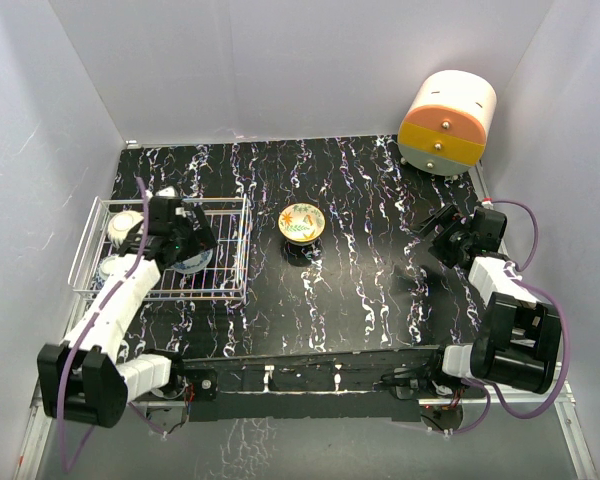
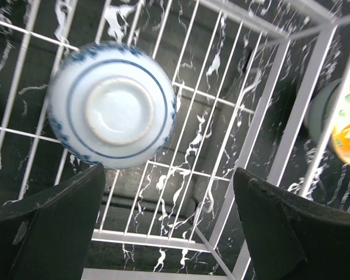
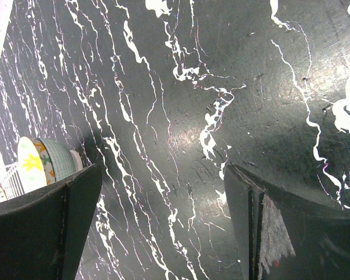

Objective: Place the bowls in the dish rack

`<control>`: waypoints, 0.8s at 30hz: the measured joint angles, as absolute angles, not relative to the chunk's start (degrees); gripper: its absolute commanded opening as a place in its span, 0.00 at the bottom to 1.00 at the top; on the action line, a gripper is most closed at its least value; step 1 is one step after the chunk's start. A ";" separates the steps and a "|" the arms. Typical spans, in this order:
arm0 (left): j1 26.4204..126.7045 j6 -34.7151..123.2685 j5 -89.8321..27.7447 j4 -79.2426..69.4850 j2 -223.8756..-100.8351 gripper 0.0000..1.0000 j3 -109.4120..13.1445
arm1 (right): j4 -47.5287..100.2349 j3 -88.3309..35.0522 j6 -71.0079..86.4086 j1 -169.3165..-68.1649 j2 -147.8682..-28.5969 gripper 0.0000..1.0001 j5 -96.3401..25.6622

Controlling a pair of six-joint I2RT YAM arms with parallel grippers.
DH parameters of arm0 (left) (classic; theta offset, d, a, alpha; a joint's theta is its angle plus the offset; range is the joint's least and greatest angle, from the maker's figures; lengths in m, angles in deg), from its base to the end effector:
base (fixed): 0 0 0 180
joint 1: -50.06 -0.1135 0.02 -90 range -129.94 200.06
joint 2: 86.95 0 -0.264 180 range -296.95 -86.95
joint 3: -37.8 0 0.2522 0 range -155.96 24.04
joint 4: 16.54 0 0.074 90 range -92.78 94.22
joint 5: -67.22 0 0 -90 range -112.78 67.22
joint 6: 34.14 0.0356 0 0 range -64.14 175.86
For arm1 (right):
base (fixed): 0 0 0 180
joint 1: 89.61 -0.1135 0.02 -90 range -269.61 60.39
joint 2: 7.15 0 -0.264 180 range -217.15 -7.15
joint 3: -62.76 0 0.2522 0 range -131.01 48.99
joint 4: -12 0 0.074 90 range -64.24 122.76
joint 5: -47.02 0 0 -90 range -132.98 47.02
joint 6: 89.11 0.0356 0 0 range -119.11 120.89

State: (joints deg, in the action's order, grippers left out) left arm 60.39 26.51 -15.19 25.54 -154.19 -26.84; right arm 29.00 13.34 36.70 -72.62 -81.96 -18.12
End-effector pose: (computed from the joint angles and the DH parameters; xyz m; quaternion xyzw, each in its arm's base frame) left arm 0.2443 -0.0398 0.2687 -0.1773 0.9039 -0.0730 0.3823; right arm 0.2503 -0.0608 0.1885 0.3195 0.8389 0.2587 0.3567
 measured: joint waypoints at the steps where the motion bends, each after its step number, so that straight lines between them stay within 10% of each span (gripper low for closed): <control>1: 60.81 26.14 -14.12 25.52 -155.22 0.88 -26.84 | 28.92 13.34 36.76 -72.62 -82.00 0.89 -17.96; 24: 61.92 18.51 2.15 17.23 -162.76 0.87 -25.02 | 27.15 13.34 38.36 -72.62 -84.19 0.87 -17.31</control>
State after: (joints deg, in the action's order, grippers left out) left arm 61.92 18.51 2.15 17.23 -162.76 -25.02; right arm 27.15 13.34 38.36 -72.62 -84.19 -17.31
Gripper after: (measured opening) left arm 0.875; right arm 0.873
